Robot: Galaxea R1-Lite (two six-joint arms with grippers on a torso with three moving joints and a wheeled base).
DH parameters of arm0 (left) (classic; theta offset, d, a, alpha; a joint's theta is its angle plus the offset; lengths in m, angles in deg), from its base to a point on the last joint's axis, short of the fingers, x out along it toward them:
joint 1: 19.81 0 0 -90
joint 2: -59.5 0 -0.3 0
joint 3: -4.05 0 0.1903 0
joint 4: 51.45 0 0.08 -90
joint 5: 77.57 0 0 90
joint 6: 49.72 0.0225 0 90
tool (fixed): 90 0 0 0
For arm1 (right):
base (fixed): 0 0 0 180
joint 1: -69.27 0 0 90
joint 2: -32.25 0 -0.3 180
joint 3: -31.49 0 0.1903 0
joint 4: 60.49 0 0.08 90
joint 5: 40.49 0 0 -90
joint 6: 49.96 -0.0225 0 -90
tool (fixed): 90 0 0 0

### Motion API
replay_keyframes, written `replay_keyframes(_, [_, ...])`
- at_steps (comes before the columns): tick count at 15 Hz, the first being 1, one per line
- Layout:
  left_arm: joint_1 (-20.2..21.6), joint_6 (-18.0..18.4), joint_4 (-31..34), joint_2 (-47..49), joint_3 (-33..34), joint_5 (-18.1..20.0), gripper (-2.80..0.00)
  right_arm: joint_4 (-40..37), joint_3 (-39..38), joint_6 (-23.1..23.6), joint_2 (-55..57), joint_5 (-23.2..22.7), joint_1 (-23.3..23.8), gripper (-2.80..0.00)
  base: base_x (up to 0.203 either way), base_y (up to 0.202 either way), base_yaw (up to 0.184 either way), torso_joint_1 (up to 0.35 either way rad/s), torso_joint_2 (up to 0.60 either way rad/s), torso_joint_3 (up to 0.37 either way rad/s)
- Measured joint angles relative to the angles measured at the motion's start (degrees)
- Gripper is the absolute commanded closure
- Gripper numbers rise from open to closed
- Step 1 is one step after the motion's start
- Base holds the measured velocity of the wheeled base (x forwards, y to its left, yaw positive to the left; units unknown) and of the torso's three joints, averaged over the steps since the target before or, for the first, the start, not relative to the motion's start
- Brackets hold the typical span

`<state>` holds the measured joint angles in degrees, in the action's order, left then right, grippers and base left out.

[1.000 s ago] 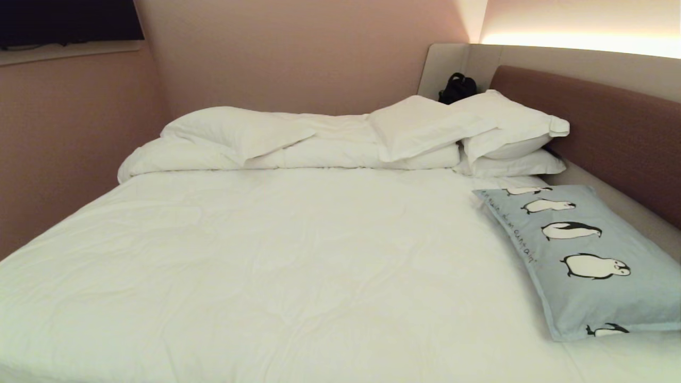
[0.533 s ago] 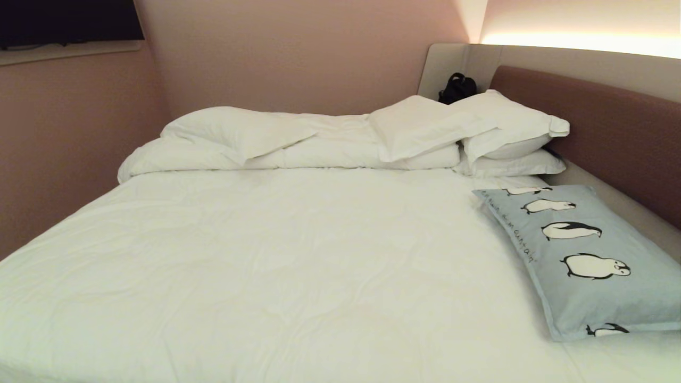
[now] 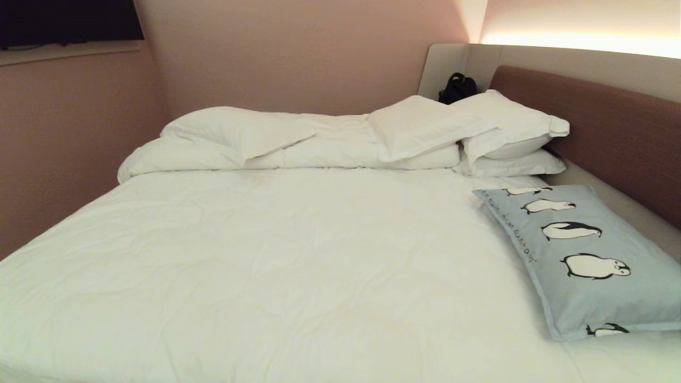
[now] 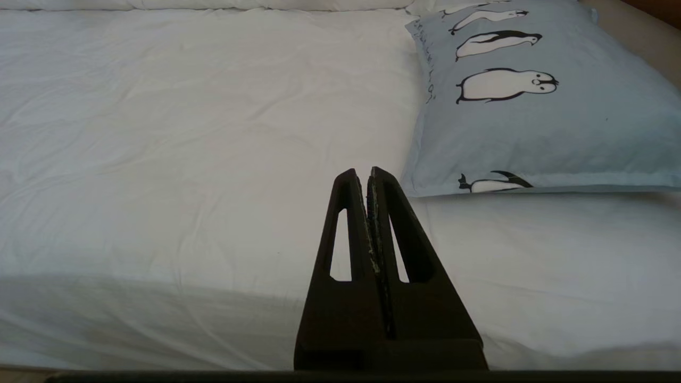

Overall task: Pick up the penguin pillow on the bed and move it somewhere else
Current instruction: Pick up the pillow

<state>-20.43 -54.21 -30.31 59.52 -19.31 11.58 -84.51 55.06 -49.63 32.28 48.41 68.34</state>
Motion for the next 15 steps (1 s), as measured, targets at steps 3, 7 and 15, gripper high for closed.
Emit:
replay_keyframes(3, [0.00,0.05,0.02,0.00,0.00,0.01,0.00,0.02,0.00,0.12,0.00,0.04,0.00,0.00,0.000,0.000,0.000,0.000,0.00,0.000])
replay_keyframes(7, [0.00,-0.02,0.02,0.00,0.00,0.00,0.00,-0.16,0.21,0.39,0.00,0.06,0.00,0.00,0.000,0.000,0.000,0.000,0.00,0.000])
replay_keyframes(15, [0.00,0.03,0.00,0.00,0.00,0.00,0.00,-3.40,4.94,0.66,0.02,1.28,0.00,0.00,0.000,0.000,0.000,0.000,0.00,0.000])
